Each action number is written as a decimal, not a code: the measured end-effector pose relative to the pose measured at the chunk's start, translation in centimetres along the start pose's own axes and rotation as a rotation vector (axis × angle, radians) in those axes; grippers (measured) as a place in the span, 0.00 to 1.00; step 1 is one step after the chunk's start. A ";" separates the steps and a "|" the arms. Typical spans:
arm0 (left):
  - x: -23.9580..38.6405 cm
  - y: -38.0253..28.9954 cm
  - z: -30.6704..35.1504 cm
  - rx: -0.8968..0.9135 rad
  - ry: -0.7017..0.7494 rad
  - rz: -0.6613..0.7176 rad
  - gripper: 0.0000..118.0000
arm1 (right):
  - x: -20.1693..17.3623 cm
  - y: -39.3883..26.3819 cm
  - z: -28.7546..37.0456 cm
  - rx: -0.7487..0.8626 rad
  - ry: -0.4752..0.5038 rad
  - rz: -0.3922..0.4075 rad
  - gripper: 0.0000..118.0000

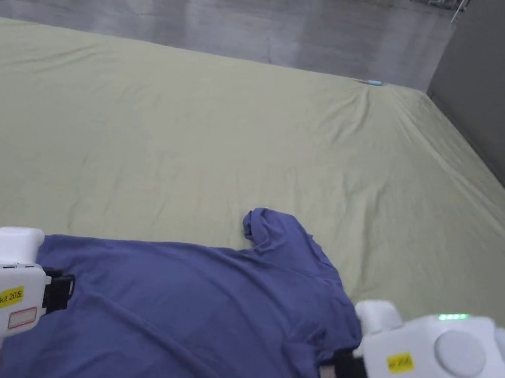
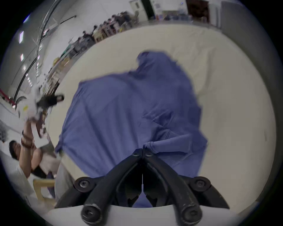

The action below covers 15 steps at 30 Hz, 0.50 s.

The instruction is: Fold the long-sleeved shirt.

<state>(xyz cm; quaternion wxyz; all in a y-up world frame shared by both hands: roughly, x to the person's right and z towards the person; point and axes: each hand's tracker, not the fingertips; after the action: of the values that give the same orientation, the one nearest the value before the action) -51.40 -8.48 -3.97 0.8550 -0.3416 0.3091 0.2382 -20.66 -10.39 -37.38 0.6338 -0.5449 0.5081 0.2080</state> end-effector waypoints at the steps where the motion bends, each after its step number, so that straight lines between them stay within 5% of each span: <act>1: 0.0 -0.1 0.1 0.000 -0.002 0.004 0.00 | -0.4 -0.8 -0.9 -0.026 -0.016 0.014 0.00; 6: 0.1 0.3 1.3 0.017 0.005 0.016 0.00 | -0.6 -1.3 -1.4 -0.032 -0.087 0.023 0.06; 7: 0.1 0.4 1.6 0.024 0.004 0.015 0.00 | -0.6 -0.9 -0.5 -0.016 -0.072 0.002 0.28; 8: 0.1 0.6 1.9 0.029 0.001 0.013 0.00 | -0.7 -0.6 0.7 0.008 -0.062 -0.007 0.67; 9: 0.1 0.7 2.2 0.038 -0.002 0.012 0.00 | -0.7 -0.4 2.3 0.074 -0.058 -0.002 0.87; 12: 0.3 0.9 2.9 0.052 -0.006 0.010 0.00 | -0.2 0.7 5.7 0.238 -0.065 0.007 0.89; 15: 0.3 0.7 2.9 0.058 0.000 0.007 0.00 | 0.8 2.8 6.7 0.274 -0.193 -0.047 0.87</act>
<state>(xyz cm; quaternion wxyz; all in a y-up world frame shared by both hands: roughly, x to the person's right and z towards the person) -50.59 -5.80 -2.80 0.8638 -0.3156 0.3168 0.2322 -19.87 -3.64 -40.13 0.7526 -0.4426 0.4557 0.1734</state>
